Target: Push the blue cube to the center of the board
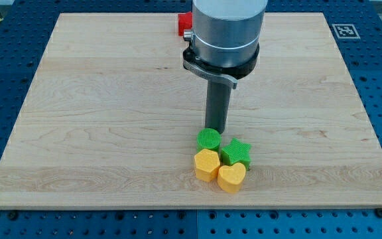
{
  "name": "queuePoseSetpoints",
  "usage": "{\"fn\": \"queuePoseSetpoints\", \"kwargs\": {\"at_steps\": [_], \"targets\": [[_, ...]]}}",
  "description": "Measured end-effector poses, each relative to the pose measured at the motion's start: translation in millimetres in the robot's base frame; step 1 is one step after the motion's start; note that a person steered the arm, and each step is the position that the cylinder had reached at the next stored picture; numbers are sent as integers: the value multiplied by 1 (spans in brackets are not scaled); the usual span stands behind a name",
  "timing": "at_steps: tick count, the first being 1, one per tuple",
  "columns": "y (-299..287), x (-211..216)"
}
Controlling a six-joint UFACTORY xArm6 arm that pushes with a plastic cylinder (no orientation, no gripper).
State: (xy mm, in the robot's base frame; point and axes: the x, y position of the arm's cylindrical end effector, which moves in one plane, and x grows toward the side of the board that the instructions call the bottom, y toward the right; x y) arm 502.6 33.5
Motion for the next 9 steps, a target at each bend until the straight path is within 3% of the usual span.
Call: {"fn": "queuePoseSetpoints", "kwargs": {"at_steps": [5,9], "targets": [[45,-78],[118,-90]]}}
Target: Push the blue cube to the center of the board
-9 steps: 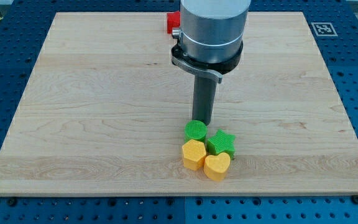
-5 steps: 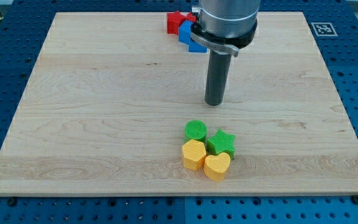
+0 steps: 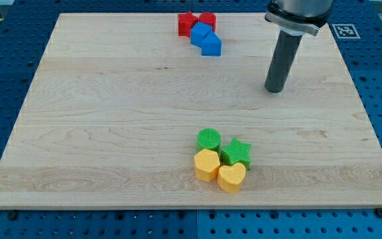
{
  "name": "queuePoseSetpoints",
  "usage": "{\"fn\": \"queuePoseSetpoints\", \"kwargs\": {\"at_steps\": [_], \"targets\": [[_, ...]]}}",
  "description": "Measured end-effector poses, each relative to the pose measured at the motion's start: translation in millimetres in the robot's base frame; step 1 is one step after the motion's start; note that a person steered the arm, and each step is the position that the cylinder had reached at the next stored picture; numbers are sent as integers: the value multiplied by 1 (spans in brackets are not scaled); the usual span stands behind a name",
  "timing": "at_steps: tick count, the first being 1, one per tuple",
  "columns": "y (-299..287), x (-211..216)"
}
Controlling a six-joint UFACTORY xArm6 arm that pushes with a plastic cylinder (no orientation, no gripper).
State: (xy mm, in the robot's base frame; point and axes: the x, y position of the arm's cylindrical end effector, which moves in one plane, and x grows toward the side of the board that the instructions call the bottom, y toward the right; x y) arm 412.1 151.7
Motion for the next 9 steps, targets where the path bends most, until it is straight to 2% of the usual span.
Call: {"fn": "queuePoseSetpoints", "kwargs": {"at_steps": [2,3,4,5,7,9], "targets": [[33,-51],[29,-102],[-2,-164],[-50,-207],[-122,-219],[-152,-218]]}}
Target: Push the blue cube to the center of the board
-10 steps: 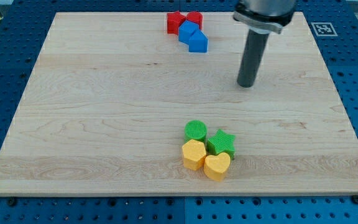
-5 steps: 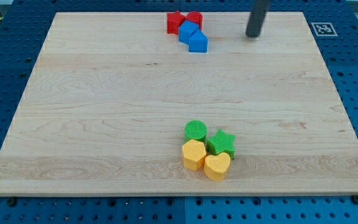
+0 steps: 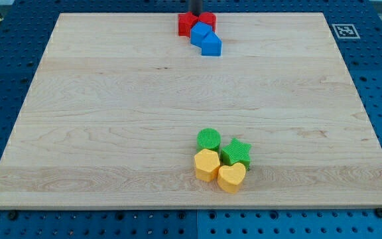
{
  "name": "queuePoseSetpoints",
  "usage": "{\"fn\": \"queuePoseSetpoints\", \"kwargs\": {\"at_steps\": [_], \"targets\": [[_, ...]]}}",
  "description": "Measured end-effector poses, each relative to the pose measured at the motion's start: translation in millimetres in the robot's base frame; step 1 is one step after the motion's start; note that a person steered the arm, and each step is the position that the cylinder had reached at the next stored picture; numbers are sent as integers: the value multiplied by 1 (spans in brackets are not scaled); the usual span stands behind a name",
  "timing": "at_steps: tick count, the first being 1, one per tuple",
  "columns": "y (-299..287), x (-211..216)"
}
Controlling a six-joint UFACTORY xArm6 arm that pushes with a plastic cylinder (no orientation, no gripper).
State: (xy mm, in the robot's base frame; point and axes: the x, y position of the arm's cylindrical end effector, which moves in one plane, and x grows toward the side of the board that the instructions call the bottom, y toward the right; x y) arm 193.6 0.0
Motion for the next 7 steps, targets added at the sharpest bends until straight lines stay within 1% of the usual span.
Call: {"fn": "queuePoseSetpoints", "kwargs": {"at_steps": [2,3,4,7], "targets": [[2,30],[6,31],[8,55],[14,87]]}}
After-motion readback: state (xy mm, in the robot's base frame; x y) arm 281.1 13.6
